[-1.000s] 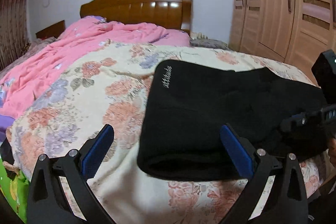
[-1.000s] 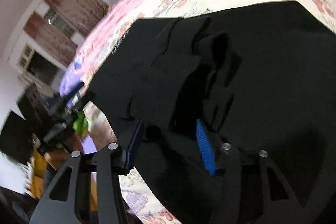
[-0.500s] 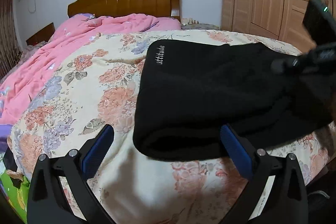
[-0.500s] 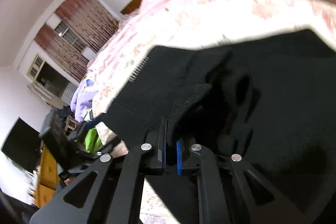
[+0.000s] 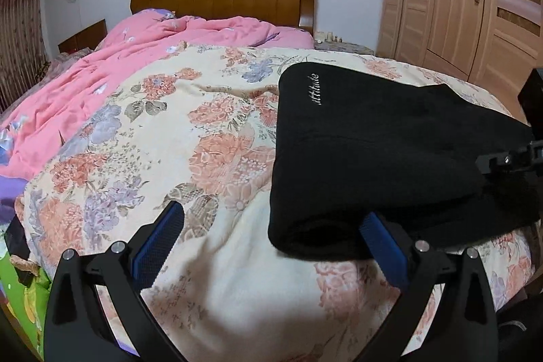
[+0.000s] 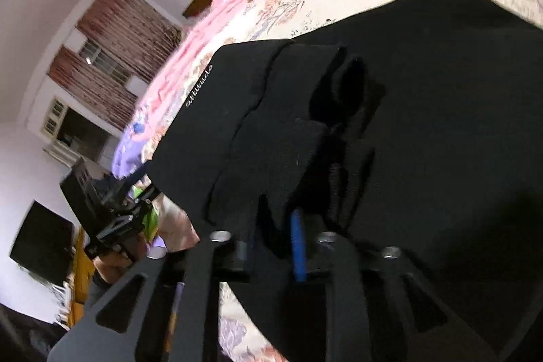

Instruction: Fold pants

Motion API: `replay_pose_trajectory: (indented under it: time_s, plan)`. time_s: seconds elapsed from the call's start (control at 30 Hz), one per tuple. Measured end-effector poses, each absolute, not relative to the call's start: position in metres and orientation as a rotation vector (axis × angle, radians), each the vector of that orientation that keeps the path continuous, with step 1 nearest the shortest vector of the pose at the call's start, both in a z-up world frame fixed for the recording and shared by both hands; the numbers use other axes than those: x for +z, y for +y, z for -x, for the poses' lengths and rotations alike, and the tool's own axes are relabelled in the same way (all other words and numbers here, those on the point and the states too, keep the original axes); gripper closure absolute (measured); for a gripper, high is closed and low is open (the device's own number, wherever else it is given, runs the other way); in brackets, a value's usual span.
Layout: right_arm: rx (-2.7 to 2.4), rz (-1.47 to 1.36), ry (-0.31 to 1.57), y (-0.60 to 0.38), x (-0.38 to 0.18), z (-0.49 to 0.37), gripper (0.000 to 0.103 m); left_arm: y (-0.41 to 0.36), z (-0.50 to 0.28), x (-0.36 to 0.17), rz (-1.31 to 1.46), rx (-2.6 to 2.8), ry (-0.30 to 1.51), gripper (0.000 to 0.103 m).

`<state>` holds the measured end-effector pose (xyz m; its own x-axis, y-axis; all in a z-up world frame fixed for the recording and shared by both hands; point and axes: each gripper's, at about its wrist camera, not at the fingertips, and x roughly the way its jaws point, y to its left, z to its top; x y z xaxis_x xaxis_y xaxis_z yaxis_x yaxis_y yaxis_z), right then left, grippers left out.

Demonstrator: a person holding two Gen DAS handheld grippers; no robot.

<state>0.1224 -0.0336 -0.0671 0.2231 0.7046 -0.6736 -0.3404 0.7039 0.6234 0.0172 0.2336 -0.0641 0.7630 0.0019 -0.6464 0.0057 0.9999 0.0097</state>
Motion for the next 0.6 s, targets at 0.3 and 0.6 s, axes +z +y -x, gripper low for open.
replay_pose_trajectory:
  time_s: [0.3, 0.6]
  plan:
    - [0.714, -0.379, 1.143, -0.047, -0.066, -0.127, 0.004, 0.238, 0.001, -0.063, -0.031, -0.003, 0.696, 0.002]
    - [0.774, -0.252, 1.192, -0.001, -0.065, -0.149, 0.062, 0.241, 0.005, -0.069, -0.009, -0.003, 0.704, 0.002]
